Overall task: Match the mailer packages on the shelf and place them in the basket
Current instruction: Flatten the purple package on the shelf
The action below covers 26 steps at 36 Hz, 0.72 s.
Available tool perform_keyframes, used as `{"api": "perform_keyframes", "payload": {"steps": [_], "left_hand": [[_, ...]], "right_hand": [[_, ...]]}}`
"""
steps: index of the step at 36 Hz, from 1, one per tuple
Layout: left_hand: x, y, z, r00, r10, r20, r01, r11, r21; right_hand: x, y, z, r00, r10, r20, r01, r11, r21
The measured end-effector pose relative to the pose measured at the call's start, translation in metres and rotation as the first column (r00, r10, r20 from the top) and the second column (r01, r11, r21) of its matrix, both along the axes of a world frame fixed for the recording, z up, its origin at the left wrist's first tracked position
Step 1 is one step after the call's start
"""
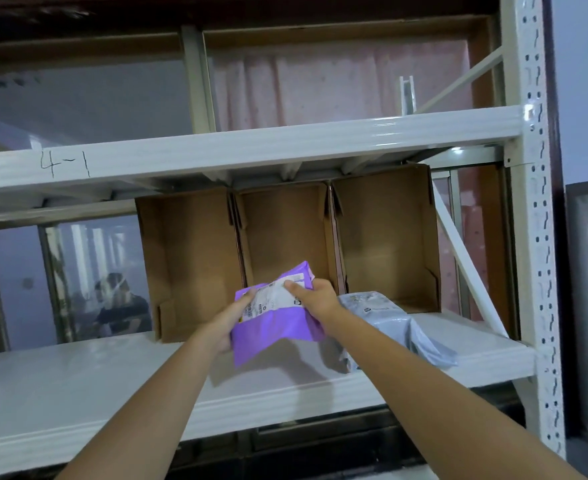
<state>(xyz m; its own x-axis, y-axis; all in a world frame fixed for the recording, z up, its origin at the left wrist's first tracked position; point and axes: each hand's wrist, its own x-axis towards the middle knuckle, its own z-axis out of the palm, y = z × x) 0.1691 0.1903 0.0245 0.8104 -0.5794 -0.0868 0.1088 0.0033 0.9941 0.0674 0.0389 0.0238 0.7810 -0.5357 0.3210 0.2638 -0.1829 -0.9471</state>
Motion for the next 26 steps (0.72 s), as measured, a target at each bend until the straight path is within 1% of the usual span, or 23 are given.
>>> {"api": "perform_keyframes", "payload": {"steps": [2,5,6,8,10,12,15,17,20,22,23,26], "left_hand": [[-0.01,-0.009,0.001,0.999,-0.03,-0.027,0.029,0.999,-0.044],[-0.017,-0.023,0.005,1.0,0.008,0.027,-0.007,0.998,-0.066],[-0.019,-0.029,0.007,0.998,0.028,0.059,-0.025,0.999,-0.048],[-0.029,-0.042,0.013,0.984,0.07,0.165,-0.07,0.998,-0.005],[-0.039,-0.06,0.017,0.963,0.121,0.242,-0.119,0.993,-0.021],[-0.046,-0.079,0.022,0.922,0.199,0.331,-0.207,0.978,-0.013],[-0.068,-0.1,0.029,0.798,0.274,0.537,-0.382,0.919,0.1],[-0.077,-0.116,0.031,0.736,0.257,0.626,-0.432,0.891,0.142],[-0.091,-0.137,0.028,0.699,0.178,0.693,-0.436,0.874,0.215],[-0.095,-0.147,0.023,0.681,0.133,0.72,-0.441,0.86,0.258],[-0.095,-0.153,0.019,0.667,0.119,0.736,-0.448,0.853,0.268],[-0.095,-0.164,0.01,0.665,0.088,0.742,-0.46,0.831,0.314]], "right_hand": [[-0.005,-0.008,-0.001,0.999,-0.048,0.002,0.048,0.998,0.028],[-0.013,-0.021,0.0,0.991,-0.131,-0.01,0.131,0.991,0.007],[-0.018,-0.028,0.002,0.987,-0.159,-0.026,0.159,0.987,-0.017],[-0.028,-0.041,0.008,0.965,-0.252,-0.076,0.24,0.962,-0.132],[-0.04,-0.057,0.018,0.928,-0.355,-0.114,0.31,0.905,-0.292],[-0.05,-0.072,0.029,0.905,-0.407,-0.128,0.333,0.861,-0.385],[-0.064,-0.093,0.037,0.865,-0.482,-0.142,0.377,0.81,-0.45],[-0.074,-0.105,0.037,0.83,-0.54,-0.139,0.409,0.76,-0.505],[-0.088,-0.119,0.03,0.765,-0.624,-0.16,0.435,0.684,-0.585],[-0.092,-0.127,0.022,0.733,-0.658,-0.171,0.441,0.651,-0.618],[-0.093,-0.132,0.018,0.722,-0.668,-0.183,0.44,0.646,-0.624],[-0.092,-0.144,0.007,0.702,-0.672,-0.236,0.416,0.656,-0.63]]}}
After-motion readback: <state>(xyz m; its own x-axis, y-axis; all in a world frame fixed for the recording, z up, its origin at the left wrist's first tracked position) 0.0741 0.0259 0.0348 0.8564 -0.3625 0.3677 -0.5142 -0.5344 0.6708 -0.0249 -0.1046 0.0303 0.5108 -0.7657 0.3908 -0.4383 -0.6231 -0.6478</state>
